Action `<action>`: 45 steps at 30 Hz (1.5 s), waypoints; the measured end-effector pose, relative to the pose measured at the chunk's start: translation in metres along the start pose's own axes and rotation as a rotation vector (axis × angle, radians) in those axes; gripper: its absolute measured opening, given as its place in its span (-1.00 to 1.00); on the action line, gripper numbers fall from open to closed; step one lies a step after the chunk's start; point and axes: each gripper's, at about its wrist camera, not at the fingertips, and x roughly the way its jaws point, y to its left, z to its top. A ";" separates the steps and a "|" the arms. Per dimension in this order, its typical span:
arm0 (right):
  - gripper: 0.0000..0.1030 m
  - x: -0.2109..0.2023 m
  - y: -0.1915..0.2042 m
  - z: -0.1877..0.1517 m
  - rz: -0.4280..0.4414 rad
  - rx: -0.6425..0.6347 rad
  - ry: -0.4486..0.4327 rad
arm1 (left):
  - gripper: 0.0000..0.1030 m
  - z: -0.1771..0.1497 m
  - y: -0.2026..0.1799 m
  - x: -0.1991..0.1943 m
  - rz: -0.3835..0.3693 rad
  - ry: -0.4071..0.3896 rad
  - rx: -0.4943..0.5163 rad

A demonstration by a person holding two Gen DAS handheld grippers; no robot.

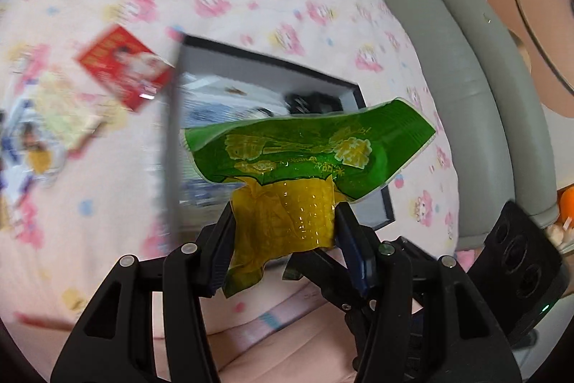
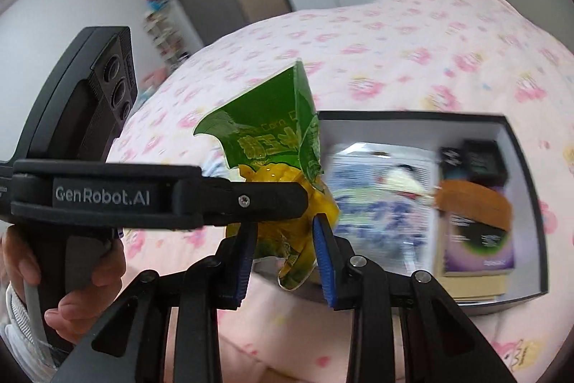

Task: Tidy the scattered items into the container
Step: 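Lower the green bag into the box beside the comb and open the left gripper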

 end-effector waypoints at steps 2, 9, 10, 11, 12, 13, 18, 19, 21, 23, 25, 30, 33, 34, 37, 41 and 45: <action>-0.46 -0.003 -0.027 -0.005 -0.043 0.055 -0.001 | 0.06 0.012 -0.009 0.032 -0.008 0.052 0.005; -0.45 0.002 -0.104 -0.006 -0.119 0.295 0.059 | 0.07 0.021 -0.032 0.105 -0.015 0.162 -0.011; -0.45 0.009 -0.112 -0.005 -0.123 0.319 0.083 | 0.07 0.022 -0.032 0.112 0.002 0.164 -0.018; -0.46 0.015 -0.117 -0.003 -0.127 0.331 0.102 | 0.07 0.022 -0.032 0.119 0.019 0.166 -0.025; -0.45 0.019 -0.120 -0.003 -0.138 0.333 0.119 | 0.07 0.023 -0.032 0.126 0.032 0.171 -0.033; -0.45 0.022 -0.123 -0.003 -0.153 0.332 0.136 | 0.07 0.024 -0.031 0.132 0.033 0.184 -0.047; -0.45 0.028 -0.136 -0.001 -0.174 0.362 0.158 | 0.12 0.031 -0.033 0.148 0.000 0.241 -0.072; -0.45 0.026 -0.138 -0.001 -0.177 0.372 0.152 | 0.13 0.032 -0.034 0.147 -0.008 0.253 -0.068; -0.45 0.019 -0.136 -0.001 -0.180 0.376 0.131 | 0.18 0.033 -0.035 0.139 -0.023 0.255 -0.056; -0.44 0.012 -0.134 -0.001 -0.180 0.374 0.109 | 0.22 0.034 -0.035 0.129 -0.034 0.243 -0.043; -0.44 0.006 -0.131 0.000 -0.190 0.367 0.098 | 0.18 0.035 -0.032 0.114 -0.017 0.200 -0.035; -0.44 -0.002 -0.137 0.001 -0.248 0.390 0.065 | -0.30 0.025 -0.023 0.098 0.197 0.048 -0.017; -0.44 0.002 -0.137 0.001 -0.267 0.391 0.077 | -0.31 0.017 -0.017 0.116 0.161 0.122 -0.055; -0.44 0.003 -0.135 0.001 -0.263 0.384 0.082 | -0.32 0.016 -0.017 0.121 0.156 0.136 -0.062; -0.44 0.012 -0.137 0.000 -0.277 0.377 0.093 | -0.32 0.017 -0.026 0.128 0.155 0.140 -0.038; -0.44 0.012 -0.140 -0.001 -0.299 0.394 0.088 | -0.32 0.022 -0.044 0.138 0.113 0.161 -0.016; -0.44 0.016 -0.144 -0.002 -0.325 0.405 0.099 | -0.36 0.026 -0.064 0.156 0.072 0.213 0.016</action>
